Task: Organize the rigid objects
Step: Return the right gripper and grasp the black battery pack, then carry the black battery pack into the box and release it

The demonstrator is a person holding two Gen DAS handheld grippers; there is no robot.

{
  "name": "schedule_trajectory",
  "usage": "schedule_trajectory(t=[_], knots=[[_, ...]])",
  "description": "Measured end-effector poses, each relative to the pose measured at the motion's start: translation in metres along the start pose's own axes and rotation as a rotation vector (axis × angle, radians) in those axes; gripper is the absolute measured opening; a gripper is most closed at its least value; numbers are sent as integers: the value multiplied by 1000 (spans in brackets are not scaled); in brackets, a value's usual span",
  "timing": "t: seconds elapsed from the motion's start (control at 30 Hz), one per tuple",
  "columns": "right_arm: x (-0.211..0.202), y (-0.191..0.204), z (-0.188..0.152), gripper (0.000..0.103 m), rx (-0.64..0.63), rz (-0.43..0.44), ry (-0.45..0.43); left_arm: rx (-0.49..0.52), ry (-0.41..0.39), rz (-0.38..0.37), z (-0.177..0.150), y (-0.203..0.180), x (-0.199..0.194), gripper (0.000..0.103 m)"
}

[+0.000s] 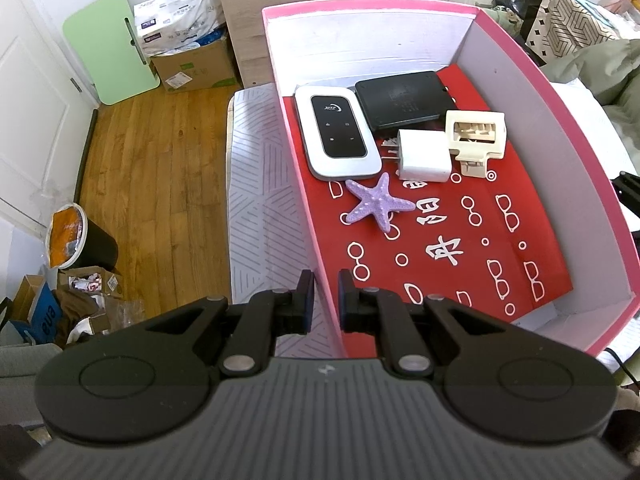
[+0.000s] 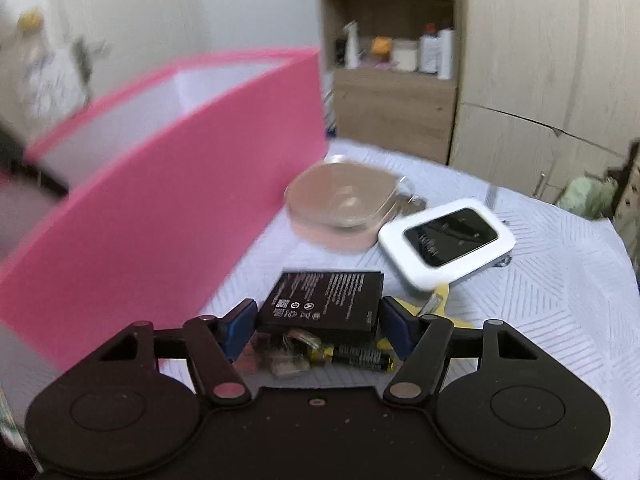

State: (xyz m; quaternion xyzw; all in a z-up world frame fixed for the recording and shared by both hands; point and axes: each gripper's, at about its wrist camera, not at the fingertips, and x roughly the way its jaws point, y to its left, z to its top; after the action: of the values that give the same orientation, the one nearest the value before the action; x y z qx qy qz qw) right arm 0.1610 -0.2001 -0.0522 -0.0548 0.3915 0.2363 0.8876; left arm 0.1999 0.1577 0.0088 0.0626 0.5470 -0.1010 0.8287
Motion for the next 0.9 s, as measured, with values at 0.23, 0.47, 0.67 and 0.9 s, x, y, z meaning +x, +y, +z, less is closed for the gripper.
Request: schedule_trajectory(t=[0.23,0.47,0.67,0.9], knots=[[12,4,8,85,48,-25,36,1,0,2,0,0,0,10],[13,9,14,69,24,-46,22,-1,1,2,0,0,0,10],[-1,7,14,69,19,-54,-17,-2,-6,8,-2,-1,1,10],[-51,5,38,69,4,-42,-106,19,-4,9,0,-2,1,10]])
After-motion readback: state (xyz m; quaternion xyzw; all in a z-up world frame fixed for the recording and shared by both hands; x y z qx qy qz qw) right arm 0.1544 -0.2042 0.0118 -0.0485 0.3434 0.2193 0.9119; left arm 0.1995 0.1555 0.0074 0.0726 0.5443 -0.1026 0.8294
